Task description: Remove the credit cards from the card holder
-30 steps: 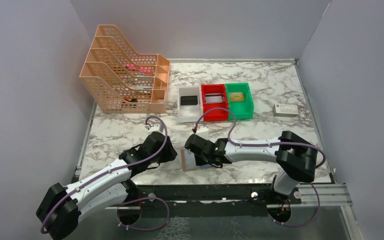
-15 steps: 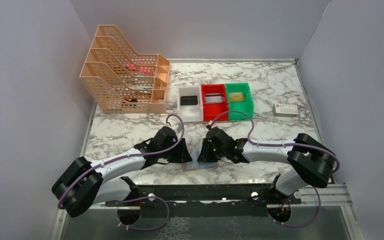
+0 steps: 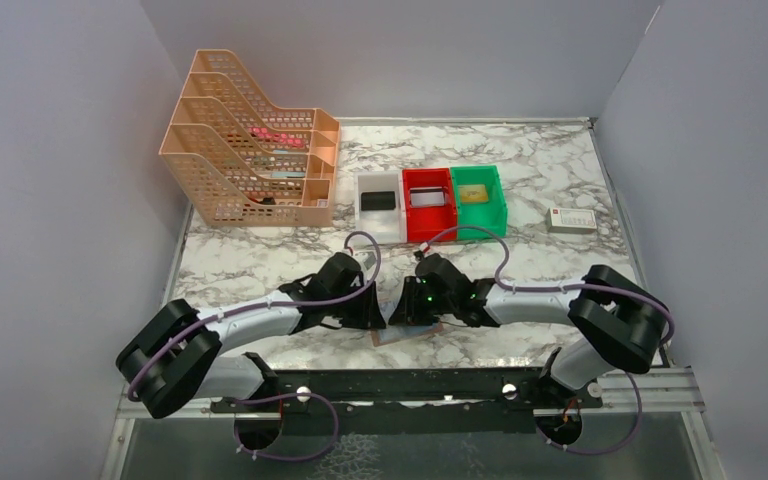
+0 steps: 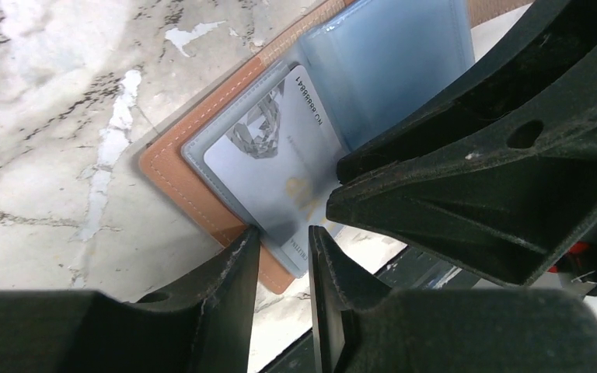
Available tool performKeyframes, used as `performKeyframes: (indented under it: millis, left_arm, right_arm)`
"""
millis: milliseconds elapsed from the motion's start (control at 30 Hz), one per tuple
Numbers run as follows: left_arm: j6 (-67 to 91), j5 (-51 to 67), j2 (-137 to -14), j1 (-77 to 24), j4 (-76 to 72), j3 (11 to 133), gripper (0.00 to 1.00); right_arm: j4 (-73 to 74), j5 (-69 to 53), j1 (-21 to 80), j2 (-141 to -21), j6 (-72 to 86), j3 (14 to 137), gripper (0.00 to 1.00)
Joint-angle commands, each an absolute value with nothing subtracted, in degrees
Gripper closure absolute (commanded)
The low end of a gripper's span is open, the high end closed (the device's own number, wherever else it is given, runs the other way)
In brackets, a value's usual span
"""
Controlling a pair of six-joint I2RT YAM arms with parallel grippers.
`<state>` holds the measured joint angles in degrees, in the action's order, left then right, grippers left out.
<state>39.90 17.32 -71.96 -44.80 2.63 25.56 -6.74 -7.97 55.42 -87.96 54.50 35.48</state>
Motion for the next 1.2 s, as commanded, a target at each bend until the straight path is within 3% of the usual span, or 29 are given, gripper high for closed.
performKeyframes:
  millis: [0, 233, 467, 867, 1167]
  left_arm:
    - [38.95, 14.30, -73.73, -46.65, 4.55, 27.69, 0.68]
    - [38.95, 8.80, -72.45, -47.02, 8.82, 30.56, 0.63]
    - [37.10, 9.36, -72.78, -47.94, 9.25, 33.75, 0.61]
    - [38.69, 10.93, -78.79, -50.21, 8.72, 30.22, 0.71]
    - [40.96, 9.39, -80.16, -50.76, 8.40, 27.69, 0.79]
  right_arm:
    - [-3.46, -5.43, 55.46, -85.82, 53.62, 34.73, 0.71]
    - [2.16, -1.75, 55.41, -82.70, 50.76, 36.45, 0.69]
    - [-1.70, -5.79, 55.42, -86.05, 51.96, 34.09, 0.69]
    - [-8.70, -7.45, 54.31, -86.57, 58.09, 28.10, 0.69]
    - [-27.68, -16.50, 52.39, -87.76, 63.66, 20.52, 0.71]
